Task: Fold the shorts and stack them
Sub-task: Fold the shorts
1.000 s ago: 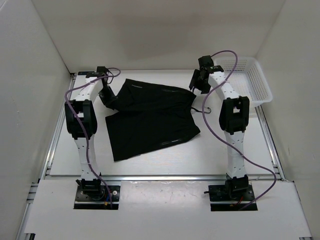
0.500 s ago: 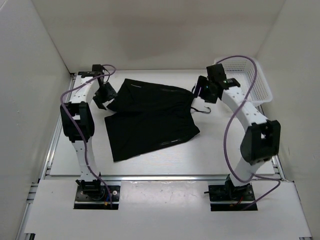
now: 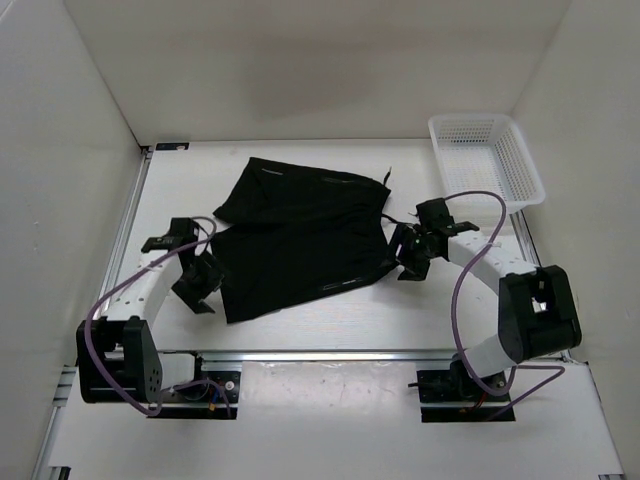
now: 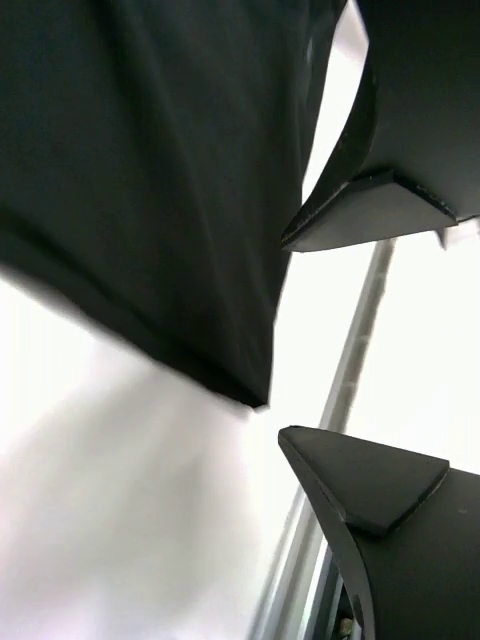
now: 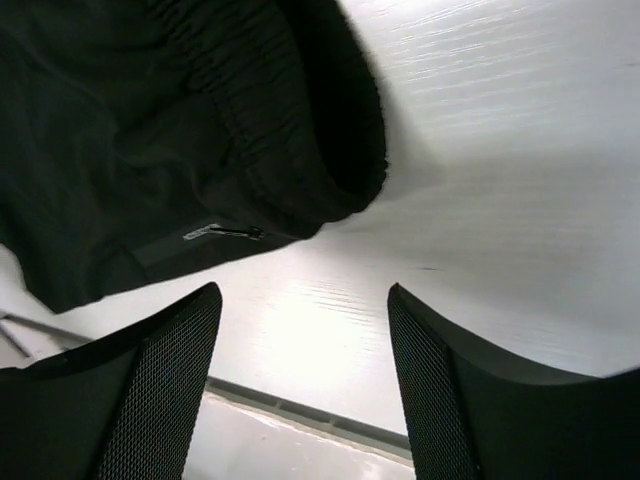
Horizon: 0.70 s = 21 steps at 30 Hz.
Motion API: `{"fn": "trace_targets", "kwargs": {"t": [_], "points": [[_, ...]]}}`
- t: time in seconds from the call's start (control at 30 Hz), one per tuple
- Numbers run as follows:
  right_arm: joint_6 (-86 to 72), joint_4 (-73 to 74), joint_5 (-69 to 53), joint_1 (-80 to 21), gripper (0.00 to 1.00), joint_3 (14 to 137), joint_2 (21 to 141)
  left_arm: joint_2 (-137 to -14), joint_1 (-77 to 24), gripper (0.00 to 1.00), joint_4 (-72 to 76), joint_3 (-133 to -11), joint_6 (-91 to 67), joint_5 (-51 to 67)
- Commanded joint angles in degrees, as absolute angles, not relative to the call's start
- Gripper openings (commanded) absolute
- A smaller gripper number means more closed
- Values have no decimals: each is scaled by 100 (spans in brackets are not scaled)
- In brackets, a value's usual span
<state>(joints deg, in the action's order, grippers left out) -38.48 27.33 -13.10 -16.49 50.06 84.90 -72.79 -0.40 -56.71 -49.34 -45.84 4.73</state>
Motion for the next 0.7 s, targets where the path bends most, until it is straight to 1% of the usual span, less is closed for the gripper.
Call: {"fn": "trace_targets", "kwargs": {"t": [0.0, 0.1, 0.17, 0.3, 0.37, 0.43, 0.47, 0.53, 0.57, 0.6, 0.63, 0.67], "points": [[-4140, 1873, -1836, -1582, 72, 5027, 8604, -6987, -79, 82, -5423, -4326, -5027, 931], [-4262, 1566, -1837, -1582, 72, 5027, 8919, -6987, -79, 82, -5362, -4062, -5080, 932], [-4315, 1442, -1837, -1529, 69, 5027, 9087, -7136, -140, 82, -5300, -3956, -5141, 932], [-4315, 1354, -1960, -1529, 67, 5220, 9439, -7312, -202, 82, -5186, -3814, -5255, 879], [-4315, 1354, -1960, -1529, 67, 5273, 9501, -7435, -202, 78, -5046, -3692, -5317, 809], [-4315, 1354, -1907, -1529, 66, 5273, 9553, -7549, -263, 71, -4861, -3691, -5387, 713], [-4315, 1354, -1907, -1529, 62, 5273, 9554, -7724, -264, 67, -4808, -3691, -5440, 660], [-4315, 1354, -1759, -1529, 54, 5273, 9554, -7927, -316, 42, -4685, -3752, -5440, 581], [-4315, 1354, -1706, -1529, 42, 5273, 9554, -8015, -316, 28, -4685, -3805, -5440, 528], [-4315, 1406, -1653, -1529, 35, 5221, 9554, -8077, -316, 17, -4685, -3806, -5440, 527], [-4315, 1406, -1600, -1529, 29, 5221, 9554, -8147, -316, 10, -4685, -3875, -5440, 527], [-4315, 1458, -1504, -1529, 22, 5221, 9554, -8147, -316, 10, -4685, -3954, -5440, 527]]}}
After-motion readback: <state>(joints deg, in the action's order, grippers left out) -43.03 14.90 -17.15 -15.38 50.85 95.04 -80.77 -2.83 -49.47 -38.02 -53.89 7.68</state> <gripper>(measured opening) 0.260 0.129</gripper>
